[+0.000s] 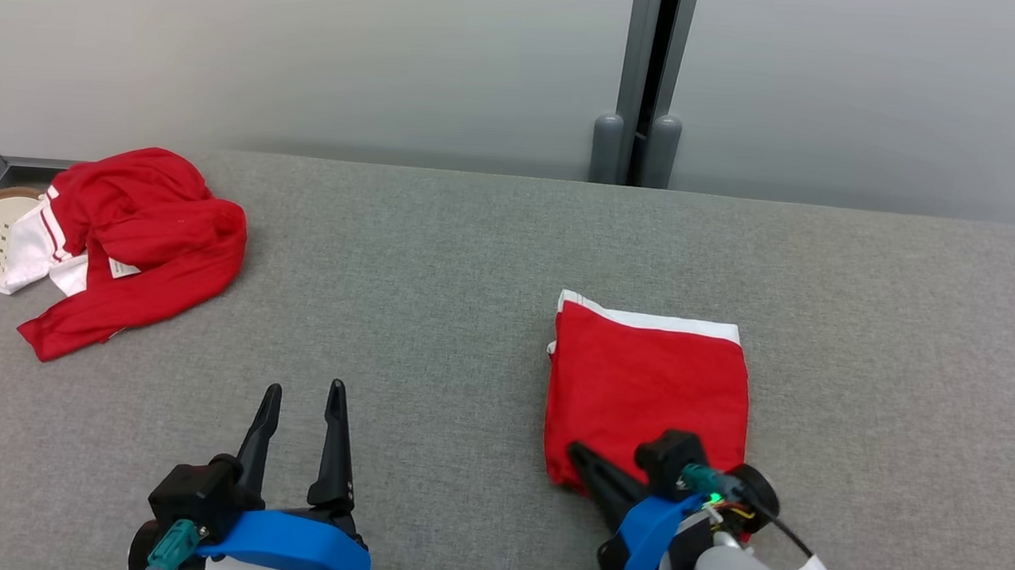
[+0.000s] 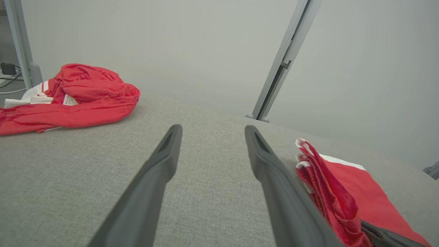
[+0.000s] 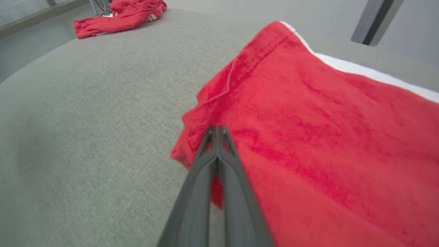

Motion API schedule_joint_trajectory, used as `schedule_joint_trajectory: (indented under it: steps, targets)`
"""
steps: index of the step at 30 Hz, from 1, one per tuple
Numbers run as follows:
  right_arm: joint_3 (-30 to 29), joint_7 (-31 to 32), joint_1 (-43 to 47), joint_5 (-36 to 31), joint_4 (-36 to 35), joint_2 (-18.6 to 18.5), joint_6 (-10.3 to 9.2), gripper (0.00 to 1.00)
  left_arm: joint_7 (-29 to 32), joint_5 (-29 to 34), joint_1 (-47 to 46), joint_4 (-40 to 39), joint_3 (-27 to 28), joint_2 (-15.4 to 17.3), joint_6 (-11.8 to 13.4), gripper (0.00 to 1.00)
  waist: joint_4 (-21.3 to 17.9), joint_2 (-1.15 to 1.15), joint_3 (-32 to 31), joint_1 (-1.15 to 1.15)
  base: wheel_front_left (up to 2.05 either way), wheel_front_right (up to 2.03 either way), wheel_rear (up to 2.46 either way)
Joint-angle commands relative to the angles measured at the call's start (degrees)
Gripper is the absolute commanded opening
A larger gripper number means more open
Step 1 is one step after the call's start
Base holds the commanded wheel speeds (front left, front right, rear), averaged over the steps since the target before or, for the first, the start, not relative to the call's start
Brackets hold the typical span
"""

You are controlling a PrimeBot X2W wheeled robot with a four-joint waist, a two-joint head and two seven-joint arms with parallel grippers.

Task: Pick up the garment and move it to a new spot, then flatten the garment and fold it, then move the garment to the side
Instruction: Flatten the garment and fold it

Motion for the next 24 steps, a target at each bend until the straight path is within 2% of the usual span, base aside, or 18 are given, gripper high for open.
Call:
schedule_joint_trajectory:
  steps: [1,8,16,21,22,23,24]
  targets:
    - [1.85,0.31,-0.52,0.64,-0.34,0.02,0.0,0.0,-0.17,0.39,-0.89,0.13,0.32,0.02,-0.07,1.0,0.24,0.0,0.13,0.0,0.0,0.0,0.0]
    - [11.06,1.2,-1.52,3.74,0.95,-0.01,0.0,0.0,-0.17,-0.12,-0.66,0.71,1.34,-0.45,-0.56,1.0,0.76,0.0,0.56,0.0,0.0,0.0,0.0]
    - [13.24,-0.43,-3.37,4.92,0.87,0.03,0.0,0.0,-0.17,1.93,-0.96,2.23,3.57,-0.47,-1.2,1.0,-0.1,0.0,0.35,0.0,0.0,0.0,0.0]
    - [12.2,-0.85,-3.34,3.87,-2.64,0.02,0.0,0.25,-0.16,4.08,-1.05,2.95,5.24,-0.37,-1.44,1.0,-1.29,0.0,-0.4,0.0,0.0,0.0,0.0]
    - [11.4,-0.86,-3.23,3.46,-3.9,0.03,0.0,0.33,-0.16,4.34,-1.05,3.2,5.64,-0.4,-1.54,1.0,-1.55,0.0,-0.49,0.0,0.0,0.0,0.0]
    - [10.59,-0.84,-2.84,2.94,-4.96,0.01,0.0,0.46,-0.17,4.69,-1.07,3.4,6.03,-0.45,-1.64,1.0,-1.82,0.0,-0.65,0.0,0.0,0.0,0.0]
    - [9.66,-0.84,-2.31,2.37,-6.06,0.02,0.0,0.53,-0.16,5.02,-1.04,3.56,6.37,-0.51,-1.8,1.0,-2.06,0.0,-0.81,0.0,0.0,0.0,0.0]
